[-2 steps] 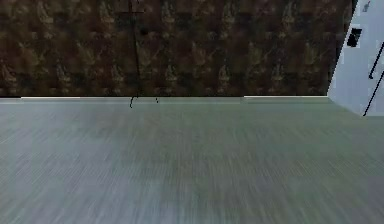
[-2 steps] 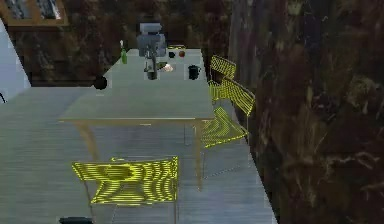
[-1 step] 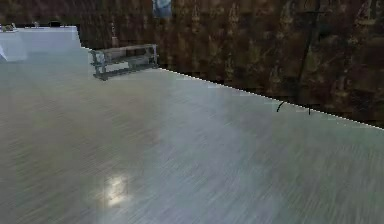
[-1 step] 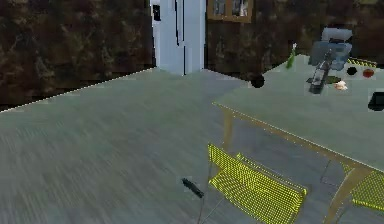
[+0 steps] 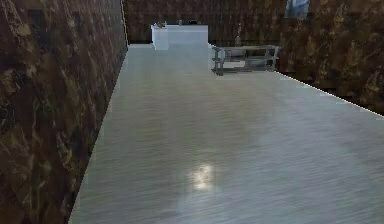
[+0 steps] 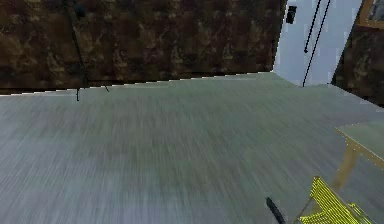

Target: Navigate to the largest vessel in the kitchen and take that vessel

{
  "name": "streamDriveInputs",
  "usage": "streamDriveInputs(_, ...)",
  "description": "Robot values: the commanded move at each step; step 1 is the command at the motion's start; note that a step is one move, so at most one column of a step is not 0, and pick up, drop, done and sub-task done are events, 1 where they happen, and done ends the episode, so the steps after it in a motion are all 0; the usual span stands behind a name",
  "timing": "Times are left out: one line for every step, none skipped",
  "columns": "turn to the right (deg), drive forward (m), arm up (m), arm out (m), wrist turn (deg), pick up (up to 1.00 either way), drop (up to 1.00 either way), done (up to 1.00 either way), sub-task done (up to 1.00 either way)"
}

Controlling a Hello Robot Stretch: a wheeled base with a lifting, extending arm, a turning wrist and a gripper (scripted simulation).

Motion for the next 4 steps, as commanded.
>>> streamDriveInputs(0.0,1.00,0.00,0.00,0.0,0.00,0.00,0.00,0.00)
streamDriveInputs(0.0,1.00,0.00,0.00,0.0,0.00,0.00,0.00,0.00)
streamDriveInputs(0.0,1.00,0.00,0.00,0.0,0.00,0.00,0.00,0.00)
streamDriveInputs(-3.0,0.00,0.00,0.00,0.0,0.00,0.00,0.00,0.00)
